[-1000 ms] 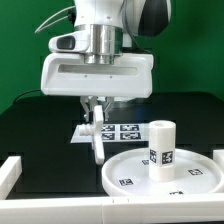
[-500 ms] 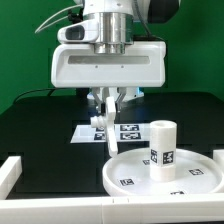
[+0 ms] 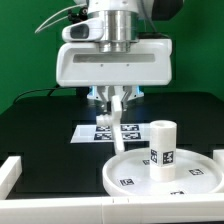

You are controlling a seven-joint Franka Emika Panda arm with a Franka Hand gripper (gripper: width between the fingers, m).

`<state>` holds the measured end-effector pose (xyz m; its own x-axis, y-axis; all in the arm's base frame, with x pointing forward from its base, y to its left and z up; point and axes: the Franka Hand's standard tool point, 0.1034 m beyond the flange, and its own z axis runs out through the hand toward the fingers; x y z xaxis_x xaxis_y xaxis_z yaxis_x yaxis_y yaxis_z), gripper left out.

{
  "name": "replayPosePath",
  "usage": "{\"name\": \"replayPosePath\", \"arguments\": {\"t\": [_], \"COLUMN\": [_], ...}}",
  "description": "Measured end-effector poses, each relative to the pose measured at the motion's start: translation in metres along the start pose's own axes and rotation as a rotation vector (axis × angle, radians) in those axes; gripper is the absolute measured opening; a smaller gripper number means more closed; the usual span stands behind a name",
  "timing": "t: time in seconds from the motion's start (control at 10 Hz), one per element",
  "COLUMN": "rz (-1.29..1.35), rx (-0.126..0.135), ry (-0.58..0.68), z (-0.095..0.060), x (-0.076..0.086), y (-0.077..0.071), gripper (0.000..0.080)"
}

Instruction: Assemble round table

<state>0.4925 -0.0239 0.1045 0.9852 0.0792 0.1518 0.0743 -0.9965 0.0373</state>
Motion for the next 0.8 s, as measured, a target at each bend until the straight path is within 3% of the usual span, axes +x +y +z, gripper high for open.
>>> {"name": "replayPosePath", "arguments": {"t": [0.3,0.6,0.8], "rz": [-0.032,-0.118,-0.115], "rx": [-0.001,-0.040,-0.040], "ry": [0.018,0.039,0.039], "z": [0.000,0.029,0.030], "x": [0.011,-0.008,-0.008], "y": [-0.003,0.039,0.039], "gripper": [0.0118,0.0118,0.0118]}}
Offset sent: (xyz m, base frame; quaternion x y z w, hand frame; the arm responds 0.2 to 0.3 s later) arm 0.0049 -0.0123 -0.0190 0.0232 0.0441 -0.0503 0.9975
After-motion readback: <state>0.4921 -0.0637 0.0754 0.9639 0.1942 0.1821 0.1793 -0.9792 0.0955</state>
